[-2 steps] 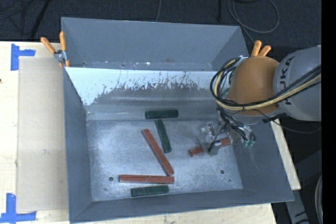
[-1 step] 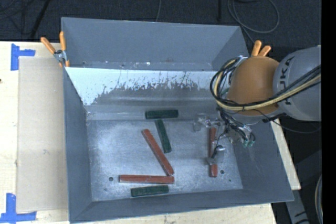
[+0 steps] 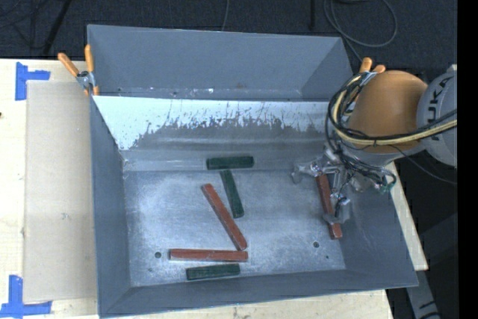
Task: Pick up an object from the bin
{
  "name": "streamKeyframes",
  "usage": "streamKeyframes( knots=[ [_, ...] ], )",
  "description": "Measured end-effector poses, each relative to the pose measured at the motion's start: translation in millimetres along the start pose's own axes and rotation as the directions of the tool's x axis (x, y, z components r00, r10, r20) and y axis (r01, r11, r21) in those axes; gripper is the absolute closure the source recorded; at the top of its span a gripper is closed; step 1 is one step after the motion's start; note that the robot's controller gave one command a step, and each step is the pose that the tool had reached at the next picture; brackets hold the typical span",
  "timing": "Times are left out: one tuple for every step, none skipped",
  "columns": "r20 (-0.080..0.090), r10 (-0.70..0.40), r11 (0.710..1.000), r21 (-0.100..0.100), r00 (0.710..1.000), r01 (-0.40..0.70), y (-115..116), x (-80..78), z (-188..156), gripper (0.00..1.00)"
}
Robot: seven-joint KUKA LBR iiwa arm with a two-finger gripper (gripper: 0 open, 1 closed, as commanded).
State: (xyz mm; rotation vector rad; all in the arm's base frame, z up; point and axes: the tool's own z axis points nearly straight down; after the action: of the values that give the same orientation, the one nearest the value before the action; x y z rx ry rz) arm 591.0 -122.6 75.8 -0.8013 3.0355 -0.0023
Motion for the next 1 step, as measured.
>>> streamKeyframes(
  knots=[
    [0.012, -0.475, 0.88, -0.009, 0.88, 0.475, -7.1, 3.0, 2.4, 0.0]
  ],
)
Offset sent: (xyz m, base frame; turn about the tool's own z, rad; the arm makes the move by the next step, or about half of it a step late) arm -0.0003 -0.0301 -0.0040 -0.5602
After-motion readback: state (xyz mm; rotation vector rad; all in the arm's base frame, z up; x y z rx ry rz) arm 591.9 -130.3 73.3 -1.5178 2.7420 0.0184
